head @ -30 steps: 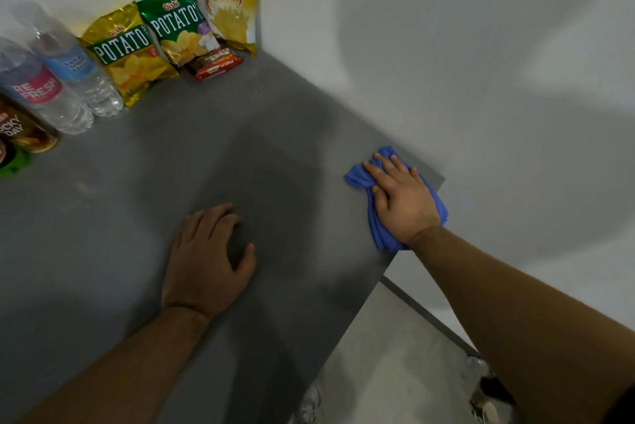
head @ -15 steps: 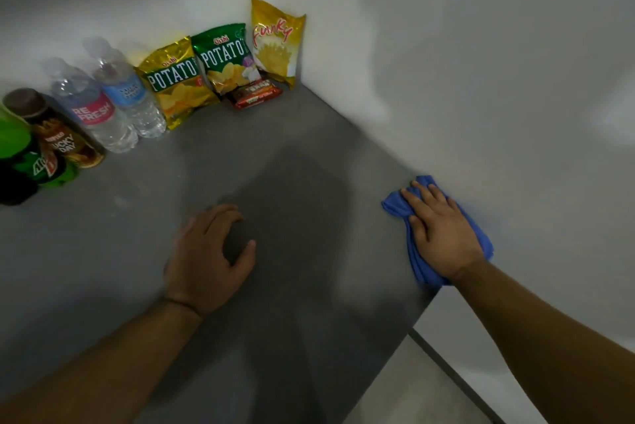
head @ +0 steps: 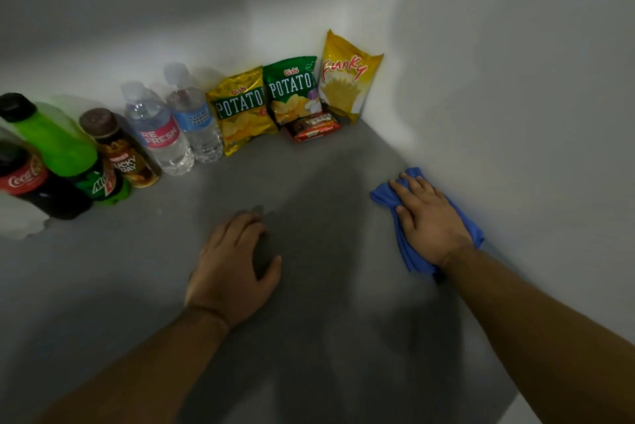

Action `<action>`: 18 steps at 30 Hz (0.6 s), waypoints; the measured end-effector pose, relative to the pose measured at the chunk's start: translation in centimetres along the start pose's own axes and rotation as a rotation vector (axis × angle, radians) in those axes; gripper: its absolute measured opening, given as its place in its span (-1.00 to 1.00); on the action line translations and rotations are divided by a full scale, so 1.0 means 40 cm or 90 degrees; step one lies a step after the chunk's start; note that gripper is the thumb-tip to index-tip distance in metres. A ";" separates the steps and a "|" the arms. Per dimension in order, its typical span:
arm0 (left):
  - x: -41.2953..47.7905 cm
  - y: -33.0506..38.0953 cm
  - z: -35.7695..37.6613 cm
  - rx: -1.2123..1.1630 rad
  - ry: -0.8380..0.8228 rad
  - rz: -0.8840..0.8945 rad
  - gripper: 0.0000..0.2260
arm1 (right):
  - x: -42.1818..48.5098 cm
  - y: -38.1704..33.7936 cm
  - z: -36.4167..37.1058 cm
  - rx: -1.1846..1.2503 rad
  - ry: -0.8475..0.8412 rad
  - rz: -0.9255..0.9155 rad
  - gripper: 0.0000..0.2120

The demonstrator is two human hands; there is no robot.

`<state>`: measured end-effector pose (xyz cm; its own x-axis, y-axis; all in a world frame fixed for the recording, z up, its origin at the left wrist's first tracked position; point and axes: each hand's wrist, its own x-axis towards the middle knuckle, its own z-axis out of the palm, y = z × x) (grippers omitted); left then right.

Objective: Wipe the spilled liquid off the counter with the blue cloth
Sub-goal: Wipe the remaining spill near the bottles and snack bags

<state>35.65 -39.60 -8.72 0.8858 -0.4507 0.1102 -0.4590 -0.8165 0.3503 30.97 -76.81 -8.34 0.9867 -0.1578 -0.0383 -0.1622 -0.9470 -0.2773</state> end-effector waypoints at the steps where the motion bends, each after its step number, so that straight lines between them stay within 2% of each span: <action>1: 0.000 0.001 0.002 0.000 0.002 -0.001 -0.46 | 0.032 -0.013 0.001 -0.004 0.000 -0.004 -0.49; 11: 0.006 -0.005 0.016 -0.007 0.037 0.007 -0.51 | 0.289 -0.126 0.014 -0.043 -0.010 -0.021 -0.49; 18: 0.010 0.000 0.011 -0.027 0.042 0.013 -0.53 | 0.342 -0.168 0.026 -0.056 -0.003 0.018 -0.48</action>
<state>35.97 -39.94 -9.09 0.8795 -0.4413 0.1784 -0.4750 -0.7906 0.3864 45.57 -72.29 -8.00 0.9816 -0.1841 -0.0504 -0.1904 -0.9631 -0.1905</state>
